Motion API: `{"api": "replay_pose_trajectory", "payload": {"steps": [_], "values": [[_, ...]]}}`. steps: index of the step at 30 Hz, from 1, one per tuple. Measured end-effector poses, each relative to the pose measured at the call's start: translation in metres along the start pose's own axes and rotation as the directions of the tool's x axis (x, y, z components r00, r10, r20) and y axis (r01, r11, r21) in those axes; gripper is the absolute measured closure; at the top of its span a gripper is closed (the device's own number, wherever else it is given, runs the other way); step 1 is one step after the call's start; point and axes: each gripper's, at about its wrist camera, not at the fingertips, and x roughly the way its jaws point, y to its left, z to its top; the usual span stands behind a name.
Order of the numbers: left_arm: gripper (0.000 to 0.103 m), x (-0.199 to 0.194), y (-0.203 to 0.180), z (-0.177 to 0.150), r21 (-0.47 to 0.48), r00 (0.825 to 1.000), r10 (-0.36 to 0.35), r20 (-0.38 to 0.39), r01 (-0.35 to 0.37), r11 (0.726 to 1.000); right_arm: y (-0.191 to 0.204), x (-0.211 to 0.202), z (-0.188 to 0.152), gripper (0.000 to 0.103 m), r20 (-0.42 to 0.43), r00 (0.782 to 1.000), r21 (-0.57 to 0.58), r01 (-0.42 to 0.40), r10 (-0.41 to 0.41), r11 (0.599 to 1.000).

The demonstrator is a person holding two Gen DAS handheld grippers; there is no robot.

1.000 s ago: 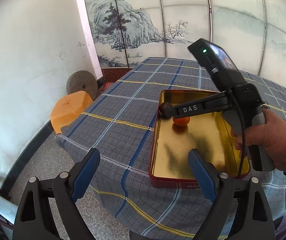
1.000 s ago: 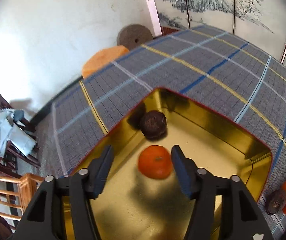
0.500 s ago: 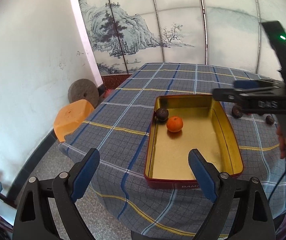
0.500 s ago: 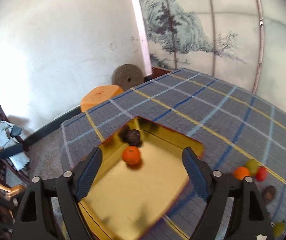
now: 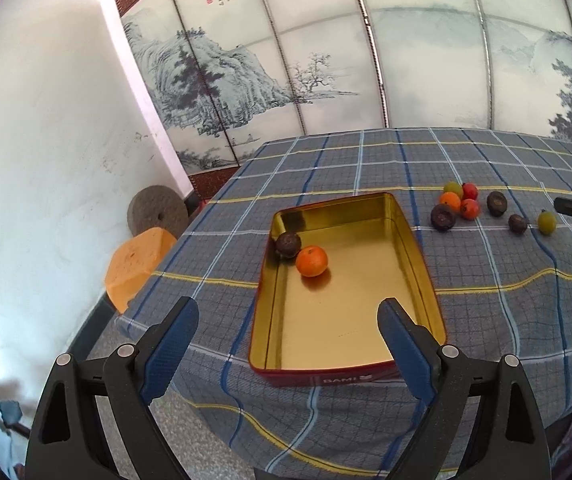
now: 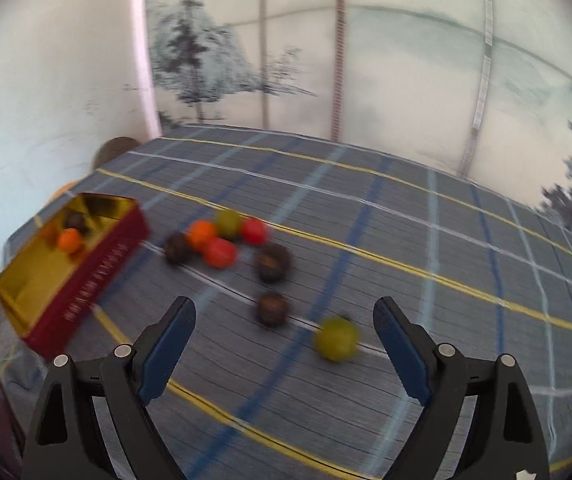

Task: Organize fruits
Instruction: 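Grasp a dark brown fruit from the table with the left gripper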

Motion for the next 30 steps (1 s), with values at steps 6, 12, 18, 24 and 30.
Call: {"api": "replay_pose_trajectory", "payload": {"steps": [6, 12, 18, 24, 30], "values": [[0.012, 0.003, -0.034, 0.011, 0.103, 0.996, -0.085, 0.004, 0.084, 0.991, -0.068, 0.011, -0.032, 0.014, -0.066, 0.99, 0.087, 0.131, -0.126, 0.988], [0.012, 0.016, -0.079, 0.035, 0.249, 0.95, -0.31, -0.028, 0.307, 0.919, -0.1, 0.018, -0.057, 0.014, -0.096, 0.986, 0.15, 0.147, -0.134, 0.978], [0.012, 0.063, -0.122, 0.075, 0.335, 0.904, -0.41, -0.119, 0.426, 0.841, -0.115, 0.013, -0.063, 0.012, -0.075, 0.992, 0.213, 0.114, -0.1, 0.97], [0.013, 0.136, -0.155, 0.104, 0.371, 0.864, -0.447, -0.234, 0.504, 0.78, -0.117, 0.013, -0.063, 0.007, -0.065, 0.996, 0.228, 0.075, -0.061, 0.971], [0.02, 0.188, -0.174, 0.108, 0.404, 0.861, -0.4, -0.313, 0.502, 0.764, -0.119, 0.012, -0.063, 0.007, -0.056, 0.998, 0.246, 0.045, -0.032, 0.968]]}}
